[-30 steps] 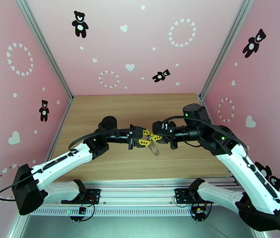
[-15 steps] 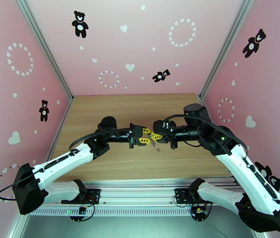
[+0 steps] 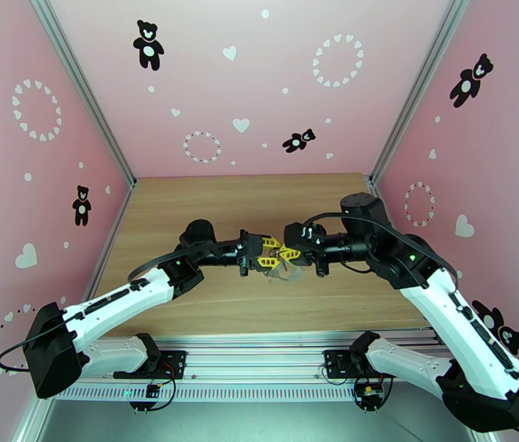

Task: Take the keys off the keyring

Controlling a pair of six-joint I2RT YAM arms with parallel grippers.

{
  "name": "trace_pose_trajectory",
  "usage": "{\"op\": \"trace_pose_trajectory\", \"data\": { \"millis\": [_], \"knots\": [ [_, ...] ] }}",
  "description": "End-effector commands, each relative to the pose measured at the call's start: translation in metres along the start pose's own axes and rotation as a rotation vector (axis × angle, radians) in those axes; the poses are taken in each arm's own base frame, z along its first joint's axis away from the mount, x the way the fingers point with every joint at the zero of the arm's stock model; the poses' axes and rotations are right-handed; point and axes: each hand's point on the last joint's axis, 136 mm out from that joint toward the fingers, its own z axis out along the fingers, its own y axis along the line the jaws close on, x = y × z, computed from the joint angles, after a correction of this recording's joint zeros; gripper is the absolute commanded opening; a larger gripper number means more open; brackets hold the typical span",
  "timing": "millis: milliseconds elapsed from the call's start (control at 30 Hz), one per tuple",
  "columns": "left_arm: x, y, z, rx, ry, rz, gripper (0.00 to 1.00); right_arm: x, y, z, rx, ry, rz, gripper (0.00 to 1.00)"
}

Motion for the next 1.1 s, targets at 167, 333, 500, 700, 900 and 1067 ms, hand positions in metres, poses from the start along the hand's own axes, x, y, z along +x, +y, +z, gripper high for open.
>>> {"op": "trace_pose_trajectory", "data": {
  "millis": [167,333,500,700,900,1067],
  "knots": [
    [-0.007,-0.002,-0.001,-0.004,-0.025,-0.006,0.2,-0.004,-0.002,-0.003,0.029,-0.024,-0.012,0.0],
    [-0.013,-0.004,-0.005,-0.004,-0.039,-0.017,0.17,0.001,-0.004,-0.005,0.047,0.003,-0.019,0.0],
    [-0.021,-0.004,-0.007,-0.004,-0.047,-0.033,0.13,0.002,0.001,-0.007,0.044,0.021,-0.048,0.0],
    [-0.029,-0.002,-0.01,0.0,-0.047,-0.046,0.11,0.007,0.012,0.001,0.01,0.094,-0.085,0.0],
    [-0.029,0.005,-0.014,-0.009,-0.027,-0.059,0.09,0.007,0.018,0.0,0.022,0.131,-0.136,0.0],
    [-0.038,0.011,-0.022,0.001,-0.039,-0.076,0.08,0.021,0.03,0.009,-0.013,0.241,-0.176,0.0]
  ]
}}
